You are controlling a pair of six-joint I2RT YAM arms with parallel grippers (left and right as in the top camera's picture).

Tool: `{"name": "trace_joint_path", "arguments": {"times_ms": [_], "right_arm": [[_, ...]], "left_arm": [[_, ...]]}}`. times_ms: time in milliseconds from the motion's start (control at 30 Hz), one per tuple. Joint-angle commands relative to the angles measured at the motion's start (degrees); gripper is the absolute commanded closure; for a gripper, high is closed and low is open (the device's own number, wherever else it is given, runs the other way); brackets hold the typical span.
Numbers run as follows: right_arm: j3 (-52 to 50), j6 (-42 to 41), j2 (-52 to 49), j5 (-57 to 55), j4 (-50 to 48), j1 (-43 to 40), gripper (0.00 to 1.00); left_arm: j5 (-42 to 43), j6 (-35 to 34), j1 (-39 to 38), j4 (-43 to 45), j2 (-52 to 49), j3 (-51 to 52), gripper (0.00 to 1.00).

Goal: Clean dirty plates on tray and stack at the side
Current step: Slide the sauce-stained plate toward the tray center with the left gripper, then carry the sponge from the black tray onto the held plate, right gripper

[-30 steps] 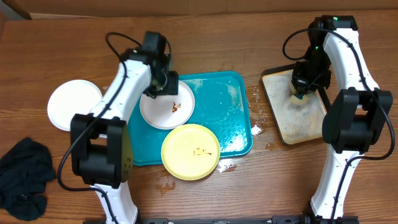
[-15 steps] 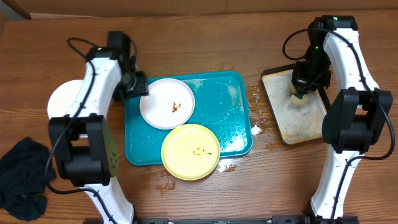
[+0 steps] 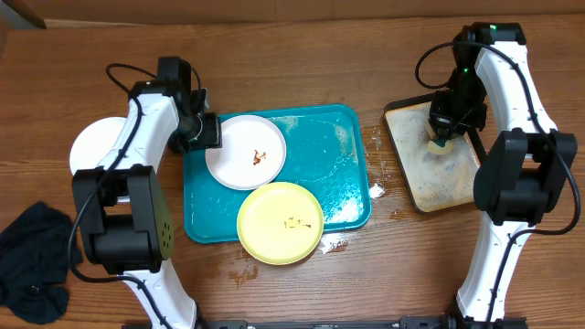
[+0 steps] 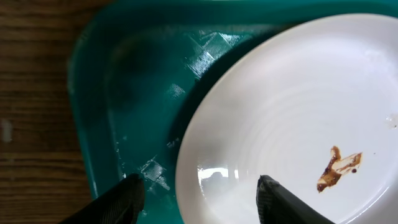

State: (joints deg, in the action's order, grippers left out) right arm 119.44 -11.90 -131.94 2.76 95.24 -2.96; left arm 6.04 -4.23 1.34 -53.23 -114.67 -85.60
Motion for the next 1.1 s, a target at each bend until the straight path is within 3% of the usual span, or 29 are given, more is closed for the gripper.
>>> {"name": "trace_joint_path", "arguments": {"times_ms": [0, 200, 267, 467, 933, 1067], "right_arm": [[-0.1, 0.4, 2.1, 0.4, 0.1, 0.0, 0.96], [-0.1, 0.4, 2.1, 0.4, 0.1, 0.0, 0.96], [-0.1, 0.4, 2.1, 0.4, 0.1, 0.0, 0.96], [-0.1, 0.4, 2.1, 0.4, 0.1, 0.0, 0.96], [1.9, 2.4, 2.1, 0.6, -1.9, 3.6, 0.96], [4.7, 4.7, 2.2, 6.2, -1.1, 5.9, 0.96]], "left_arm": [[1.5, 1.5, -0.5, 1.3, -0.7, 3.0, 0.39], [4.1, 1.4, -0.8, 6.3, -0.7, 9.4, 0.40], [4.3, 1.2, -0.8, 7.5, -0.7, 10.6, 0.45], [4.3, 0.7, -0.8, 8.5, -0.7, 11.2, 0.96], [4.3, -1.2, -1.6, 8.9, -0.7, 11.1, 0.96], [4.3, -1.8, -2.1, 8.9, -0.7, 11.1, 0.96]]}}
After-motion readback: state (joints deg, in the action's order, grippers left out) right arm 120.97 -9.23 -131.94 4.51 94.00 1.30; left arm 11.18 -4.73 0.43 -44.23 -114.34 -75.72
